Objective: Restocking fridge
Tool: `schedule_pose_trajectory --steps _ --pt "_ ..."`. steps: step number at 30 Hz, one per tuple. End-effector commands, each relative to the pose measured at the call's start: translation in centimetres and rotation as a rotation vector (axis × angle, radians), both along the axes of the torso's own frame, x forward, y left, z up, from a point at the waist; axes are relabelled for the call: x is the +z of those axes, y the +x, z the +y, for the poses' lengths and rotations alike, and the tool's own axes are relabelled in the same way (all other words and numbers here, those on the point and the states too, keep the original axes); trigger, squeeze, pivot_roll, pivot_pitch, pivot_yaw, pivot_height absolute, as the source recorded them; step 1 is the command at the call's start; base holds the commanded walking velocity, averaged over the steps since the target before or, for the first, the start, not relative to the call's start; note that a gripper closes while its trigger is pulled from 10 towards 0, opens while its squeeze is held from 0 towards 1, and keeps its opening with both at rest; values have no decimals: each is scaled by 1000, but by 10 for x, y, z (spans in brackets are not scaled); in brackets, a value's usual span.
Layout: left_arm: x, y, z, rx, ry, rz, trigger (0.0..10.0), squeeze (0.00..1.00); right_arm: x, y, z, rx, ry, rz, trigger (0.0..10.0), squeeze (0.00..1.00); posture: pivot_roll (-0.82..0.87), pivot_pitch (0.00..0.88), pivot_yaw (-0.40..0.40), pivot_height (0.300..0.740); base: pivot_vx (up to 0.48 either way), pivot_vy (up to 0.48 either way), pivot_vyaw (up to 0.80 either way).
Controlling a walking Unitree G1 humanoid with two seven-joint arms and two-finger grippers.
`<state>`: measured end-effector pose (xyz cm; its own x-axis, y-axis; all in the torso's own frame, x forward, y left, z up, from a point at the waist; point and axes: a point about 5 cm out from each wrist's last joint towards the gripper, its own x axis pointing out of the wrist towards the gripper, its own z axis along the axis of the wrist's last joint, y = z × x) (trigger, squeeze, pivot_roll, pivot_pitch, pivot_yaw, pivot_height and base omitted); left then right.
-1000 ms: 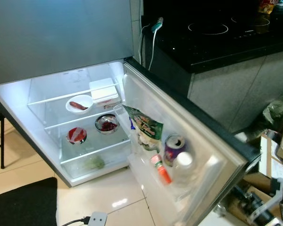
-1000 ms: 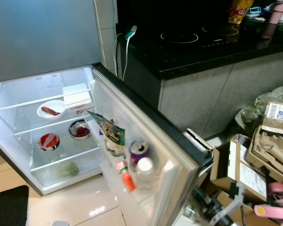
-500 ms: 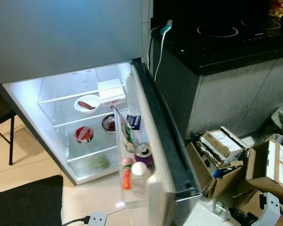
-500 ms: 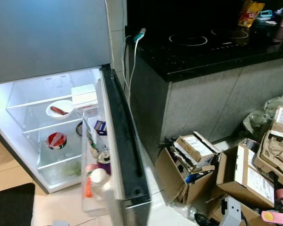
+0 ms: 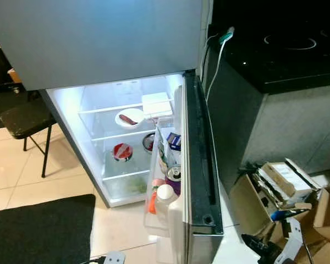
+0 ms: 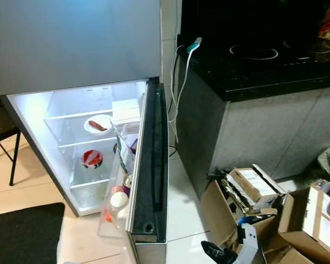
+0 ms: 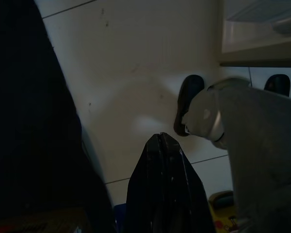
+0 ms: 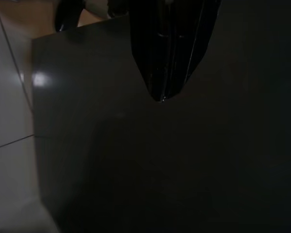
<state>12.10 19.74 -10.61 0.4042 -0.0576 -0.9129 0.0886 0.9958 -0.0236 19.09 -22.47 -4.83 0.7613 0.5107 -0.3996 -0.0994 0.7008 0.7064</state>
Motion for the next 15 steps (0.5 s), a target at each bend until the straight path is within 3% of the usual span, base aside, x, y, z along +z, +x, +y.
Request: schedule_pose_trajectory --steps 1,15 --pt "-2 -8 1 -5 4 36 10000 0 1 3 4 41 -6 -17 10000 0 -23 0 -3 740 0 0 638" --pt "-3 -8 0 -9 2 41 10000 0 11 14 11 113 25 -91 10000 0 -24 0 0 740 0 0 638"
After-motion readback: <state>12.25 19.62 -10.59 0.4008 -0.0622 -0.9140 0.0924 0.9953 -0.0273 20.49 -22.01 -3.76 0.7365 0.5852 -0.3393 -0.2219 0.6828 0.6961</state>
